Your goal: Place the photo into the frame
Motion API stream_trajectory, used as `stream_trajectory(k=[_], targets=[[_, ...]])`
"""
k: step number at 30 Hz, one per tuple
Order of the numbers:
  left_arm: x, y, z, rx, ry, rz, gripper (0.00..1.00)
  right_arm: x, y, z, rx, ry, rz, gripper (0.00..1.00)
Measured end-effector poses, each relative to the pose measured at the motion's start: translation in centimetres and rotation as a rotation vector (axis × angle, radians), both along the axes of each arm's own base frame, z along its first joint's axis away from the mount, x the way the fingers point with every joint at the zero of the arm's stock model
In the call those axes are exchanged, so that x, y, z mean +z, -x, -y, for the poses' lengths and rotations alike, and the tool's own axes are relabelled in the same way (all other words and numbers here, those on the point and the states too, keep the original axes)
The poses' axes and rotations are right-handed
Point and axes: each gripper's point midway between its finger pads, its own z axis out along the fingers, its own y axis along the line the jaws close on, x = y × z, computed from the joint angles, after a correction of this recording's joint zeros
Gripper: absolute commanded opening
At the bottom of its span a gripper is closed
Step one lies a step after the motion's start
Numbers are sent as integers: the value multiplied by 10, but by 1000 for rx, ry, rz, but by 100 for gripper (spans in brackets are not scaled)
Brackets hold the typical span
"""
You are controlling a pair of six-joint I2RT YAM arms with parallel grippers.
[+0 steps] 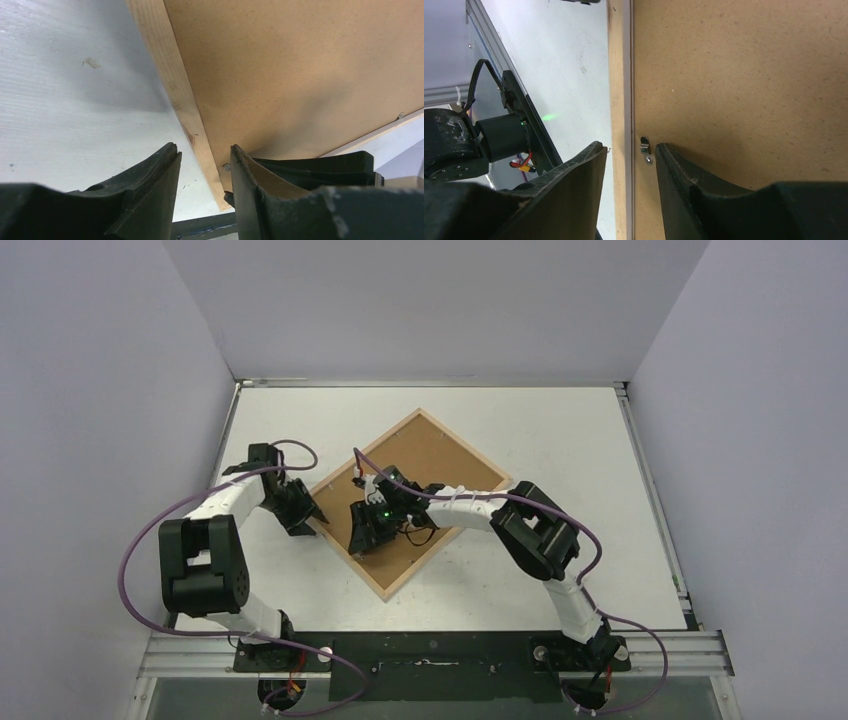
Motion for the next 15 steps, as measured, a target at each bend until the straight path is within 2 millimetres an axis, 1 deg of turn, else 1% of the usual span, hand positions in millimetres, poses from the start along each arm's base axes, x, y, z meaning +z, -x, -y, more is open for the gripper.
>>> stream_trajectory(k=[8,15], targets=[[-18,12,-1,1,-6,-65,39,0,5,-5,31,-22,0,41],[-30,13,-2,-2,-8,-94,38,-1,7,-5,42,-32,3,40]])
